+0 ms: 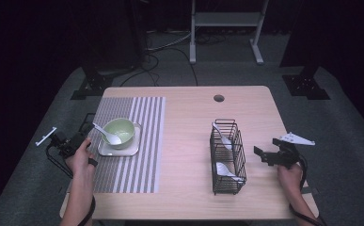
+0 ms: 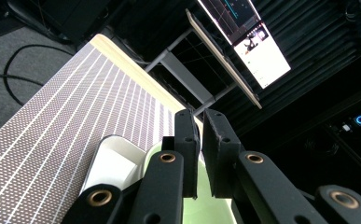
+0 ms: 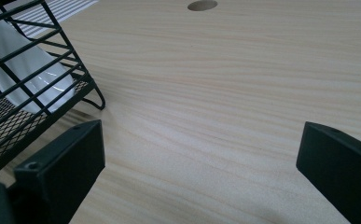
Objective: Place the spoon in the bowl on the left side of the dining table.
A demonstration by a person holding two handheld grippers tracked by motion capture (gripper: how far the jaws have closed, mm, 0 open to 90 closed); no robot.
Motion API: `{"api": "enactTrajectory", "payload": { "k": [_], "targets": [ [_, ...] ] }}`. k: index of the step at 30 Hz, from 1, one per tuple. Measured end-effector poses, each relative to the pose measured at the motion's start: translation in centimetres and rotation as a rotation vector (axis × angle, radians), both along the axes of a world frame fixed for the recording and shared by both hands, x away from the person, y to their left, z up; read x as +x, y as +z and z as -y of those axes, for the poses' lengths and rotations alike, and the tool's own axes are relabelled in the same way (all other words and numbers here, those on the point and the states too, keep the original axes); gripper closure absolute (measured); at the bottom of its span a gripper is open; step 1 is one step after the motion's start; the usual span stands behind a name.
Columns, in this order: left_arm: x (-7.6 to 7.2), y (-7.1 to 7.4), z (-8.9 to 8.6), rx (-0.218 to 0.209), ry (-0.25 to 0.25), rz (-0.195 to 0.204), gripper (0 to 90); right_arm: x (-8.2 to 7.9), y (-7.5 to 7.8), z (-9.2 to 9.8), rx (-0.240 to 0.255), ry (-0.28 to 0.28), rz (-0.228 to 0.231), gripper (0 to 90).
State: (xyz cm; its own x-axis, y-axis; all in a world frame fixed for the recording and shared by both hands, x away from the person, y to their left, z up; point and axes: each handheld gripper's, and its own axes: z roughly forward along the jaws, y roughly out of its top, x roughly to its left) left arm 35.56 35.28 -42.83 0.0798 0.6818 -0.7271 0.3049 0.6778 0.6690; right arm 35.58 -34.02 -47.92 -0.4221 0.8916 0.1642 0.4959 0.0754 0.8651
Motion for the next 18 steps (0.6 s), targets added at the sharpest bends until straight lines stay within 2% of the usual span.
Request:
{"api": "enactTrajectory", "payload": {
  "k": [10,18],
  "targets": [
    [-0.3,-0.8,-0.6,0.001,0.014,-0.021,84.1,0.0,0.0,0.0,-0.002,0.000,0.001,0.0],
    [-0.5,-1.5,-0.9,0.017,0.018,-0.038,82.7,0.0,0.0,0.0,-0.002,-0.004,-0.002,0.0]
  ]
}}
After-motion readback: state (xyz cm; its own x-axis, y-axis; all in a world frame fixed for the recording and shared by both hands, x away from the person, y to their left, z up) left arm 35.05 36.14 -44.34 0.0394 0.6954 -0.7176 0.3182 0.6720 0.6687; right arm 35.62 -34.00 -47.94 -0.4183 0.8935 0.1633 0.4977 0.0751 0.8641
